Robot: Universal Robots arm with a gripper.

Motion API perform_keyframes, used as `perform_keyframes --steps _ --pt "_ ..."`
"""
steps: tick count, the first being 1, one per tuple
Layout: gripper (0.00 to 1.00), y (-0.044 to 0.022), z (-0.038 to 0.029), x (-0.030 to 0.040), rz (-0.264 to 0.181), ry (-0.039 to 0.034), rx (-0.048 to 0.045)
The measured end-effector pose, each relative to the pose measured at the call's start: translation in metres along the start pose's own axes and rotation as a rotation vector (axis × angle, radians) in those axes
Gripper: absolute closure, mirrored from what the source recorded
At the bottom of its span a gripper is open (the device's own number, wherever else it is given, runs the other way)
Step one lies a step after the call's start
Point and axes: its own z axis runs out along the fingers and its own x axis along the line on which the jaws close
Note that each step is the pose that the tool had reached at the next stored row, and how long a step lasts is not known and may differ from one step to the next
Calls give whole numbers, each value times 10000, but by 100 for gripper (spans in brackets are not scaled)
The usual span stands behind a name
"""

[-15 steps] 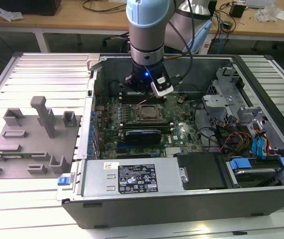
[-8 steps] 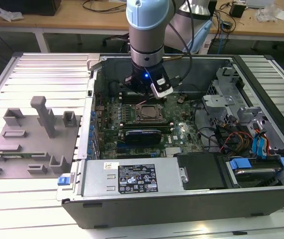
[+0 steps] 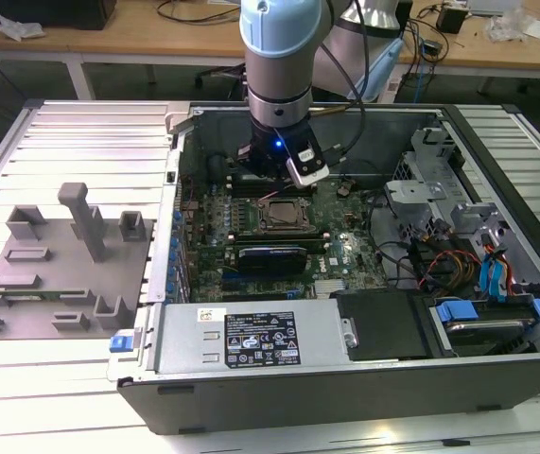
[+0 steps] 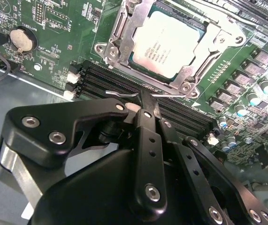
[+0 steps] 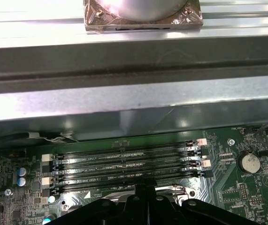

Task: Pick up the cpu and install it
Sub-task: 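Install the first cpu locking lever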

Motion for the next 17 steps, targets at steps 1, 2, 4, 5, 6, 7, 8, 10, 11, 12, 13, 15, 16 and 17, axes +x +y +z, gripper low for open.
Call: perform_keyframes --steps 1,2,4,5,6,7,8,10,11,12,13,15,16,17 --pt "89 -1 2 -2 -1 0 4" --pt "89 0 3 -2 -1 0 3" --pt "89 1 15 -3 -1 1 4" --pt "89 1 15 -3 0 1 4" --pt "89 0 16 -3 -1 1 4" --pt "89 0 17 -4 -1 1 4" --pt "89 1 17 -4 -1 0 4" --pt "89 1 18 -4 -2 0 3" --pt "89 1 18 -4 -2 1 4" --pt "89 1 19 -4 -2 1 4" --pt "89 1 23 -4 -2 0 5" --pt "89 -2 31 -4 -5 -7 21" --pt "89 -4 40 -3 -11 -39 28" --pt "89 -5 44 -2 -21 -77 32"
